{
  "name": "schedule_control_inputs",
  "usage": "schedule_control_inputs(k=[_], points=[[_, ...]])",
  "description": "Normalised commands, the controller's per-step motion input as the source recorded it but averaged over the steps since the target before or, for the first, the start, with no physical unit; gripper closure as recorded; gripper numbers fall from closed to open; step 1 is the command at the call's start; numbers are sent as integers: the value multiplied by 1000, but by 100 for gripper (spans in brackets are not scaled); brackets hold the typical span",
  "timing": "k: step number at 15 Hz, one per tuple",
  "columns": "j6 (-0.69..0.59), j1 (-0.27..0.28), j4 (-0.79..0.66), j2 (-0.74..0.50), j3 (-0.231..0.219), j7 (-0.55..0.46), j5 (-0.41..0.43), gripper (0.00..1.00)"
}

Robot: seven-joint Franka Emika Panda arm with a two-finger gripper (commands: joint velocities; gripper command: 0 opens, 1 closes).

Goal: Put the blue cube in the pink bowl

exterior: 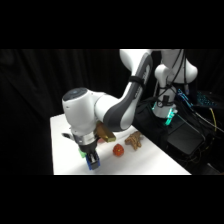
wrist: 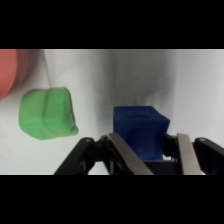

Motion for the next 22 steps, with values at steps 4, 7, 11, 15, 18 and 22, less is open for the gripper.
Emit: schedule_control_inputs(k=[4,7,11,15,18,22], points=[[-119,6,-402,-521,-24,39,-54,78],[-16,-36,-509,-536,-7,12,-57,78],[109,-108,-603,-541,-9,-42,-22,78],[258,-180,-582,-470,-29,-153,32,78],[277,-218,-447,-352,-48,-255,115,78],[204,-187,-294,-242,-43,-276,176,78]])
